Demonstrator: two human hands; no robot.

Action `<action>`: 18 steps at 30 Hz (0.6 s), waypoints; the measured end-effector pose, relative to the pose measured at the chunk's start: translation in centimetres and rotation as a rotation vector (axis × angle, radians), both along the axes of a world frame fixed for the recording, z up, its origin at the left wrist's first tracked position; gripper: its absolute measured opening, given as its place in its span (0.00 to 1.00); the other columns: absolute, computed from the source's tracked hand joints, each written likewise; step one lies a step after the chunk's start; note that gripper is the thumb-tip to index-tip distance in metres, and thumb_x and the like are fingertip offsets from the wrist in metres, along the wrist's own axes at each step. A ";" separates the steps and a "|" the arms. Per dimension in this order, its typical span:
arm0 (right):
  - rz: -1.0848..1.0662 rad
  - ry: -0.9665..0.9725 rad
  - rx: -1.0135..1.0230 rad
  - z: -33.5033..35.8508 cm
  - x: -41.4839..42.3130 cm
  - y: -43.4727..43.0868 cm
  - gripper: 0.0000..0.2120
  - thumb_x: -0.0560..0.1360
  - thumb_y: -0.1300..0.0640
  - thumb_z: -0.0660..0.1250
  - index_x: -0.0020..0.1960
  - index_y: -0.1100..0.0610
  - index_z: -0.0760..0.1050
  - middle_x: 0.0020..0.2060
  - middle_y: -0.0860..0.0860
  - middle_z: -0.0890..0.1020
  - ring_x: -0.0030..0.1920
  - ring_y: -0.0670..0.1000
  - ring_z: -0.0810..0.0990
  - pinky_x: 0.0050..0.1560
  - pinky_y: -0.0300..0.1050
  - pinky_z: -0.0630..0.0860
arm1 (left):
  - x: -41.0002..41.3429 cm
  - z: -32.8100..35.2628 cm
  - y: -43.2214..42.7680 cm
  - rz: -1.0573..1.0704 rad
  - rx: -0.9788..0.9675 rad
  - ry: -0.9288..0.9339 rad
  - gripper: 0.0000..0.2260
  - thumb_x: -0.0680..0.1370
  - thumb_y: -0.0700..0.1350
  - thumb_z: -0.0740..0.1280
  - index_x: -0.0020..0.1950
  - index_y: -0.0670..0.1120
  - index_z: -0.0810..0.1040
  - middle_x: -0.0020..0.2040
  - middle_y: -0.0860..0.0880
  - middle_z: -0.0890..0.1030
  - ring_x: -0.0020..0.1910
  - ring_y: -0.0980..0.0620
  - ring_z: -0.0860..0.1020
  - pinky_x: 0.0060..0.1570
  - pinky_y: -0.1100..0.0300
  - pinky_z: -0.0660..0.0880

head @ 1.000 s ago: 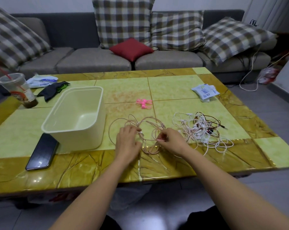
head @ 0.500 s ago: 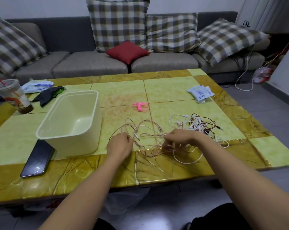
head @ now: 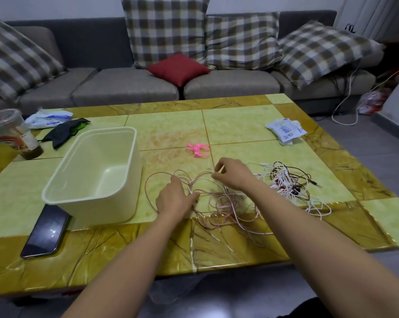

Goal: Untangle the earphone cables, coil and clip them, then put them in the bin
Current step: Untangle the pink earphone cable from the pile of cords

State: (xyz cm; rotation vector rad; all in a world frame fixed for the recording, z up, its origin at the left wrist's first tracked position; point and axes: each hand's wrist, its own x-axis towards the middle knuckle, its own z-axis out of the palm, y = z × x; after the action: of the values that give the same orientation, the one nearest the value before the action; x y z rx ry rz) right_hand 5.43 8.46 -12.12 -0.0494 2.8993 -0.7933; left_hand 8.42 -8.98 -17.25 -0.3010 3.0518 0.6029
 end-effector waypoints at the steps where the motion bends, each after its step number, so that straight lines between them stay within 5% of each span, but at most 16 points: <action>1: 0.004 -0.028 0.049 -0.8 -0.4 -0.4 0.13 0.76 0.50 0.68 0.57 0.57 0.77 0.51 0.54 0.81 0.53 0.56 0.79 0.49 0.46 0.74 | -0.1 -0.1 0.0 -0.004 -0.009 -0.006 0.28 0.72 0.63 0.69 0.63 0.46 0.69 0.55 0.46 0.80 0.55 0.42 0.78 0.49 0.52 0.77; 6: -0.007 -0.125 0.233 -4.1 -0.7 -1.1 0.08 0.74 0.54 0.68 0.48 0.58 0.80 0.44 0.55 0.81 0.46 0.57 0.80 0.39 0.43 0.71 | -0.6 -0.1 -0.1 -0.001 -0.033 -0.046 0.11 0.74 0.54 0.67 0.48 0.48 0.78 0.49 0.48 0.82 0.50 0.44 0.79 0.44 0.57 0.73; 9: -0.016 -0.134 0.128 -4.3 -0.5 -0.4 0.11 0.75 0.55 0.65 0.36 0.57 0.74 0.32 0.52 0.75 0.38 0.56 0.76 0.32 0.42 0.66 | -0.9 0.0 -0.5 0.054 0.010 -0.119 0.09 0.72 0.52 0.68 0.45 0.49 0.82 0.46 0.47 0.83 0.46 0.45 0.80 0.43 0.58 0.75; 14: -0.277 0.027 -0.593 -1.9 0.3 1.2 0.10 0.78 0.58 0.61 0.39 0.60 0.71 0.34 0.52 0.83 0.29 0.49 0.70 0.30 0.42 0.64 | -0.7 0.4 -1.0 0.058 -0.009 -0.195 0.10 0.79 0.46 0.61 0.49 0.43 0.80 0.51 0.44 0.81 0.48 0.43 0.78 0.42 0.57 0.73; 18: -0.583 0.132 -1.064 0.7 1.0 3.2 0.08 0.78 0.63 0.59 0.41 0.56 0.66 0.31 0.53 0.75 0.27 0.48 0.65 0.23 0.36 0.61 | -0.5 1.6 -1.7 0.248 0.142 -0.184 0.13 0.80 0.39 0.57 0.62 0.38 0.73 0.59 0.39 0.78 0.57 0.39 0.77 0.52 0.51 0.74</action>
State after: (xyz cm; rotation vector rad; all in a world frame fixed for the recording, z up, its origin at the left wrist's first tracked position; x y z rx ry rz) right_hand 6.46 11.70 -11.46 0.6637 2.2115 -2.3730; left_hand 7.90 -10.65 -15.68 -0.6951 2.7989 0.7520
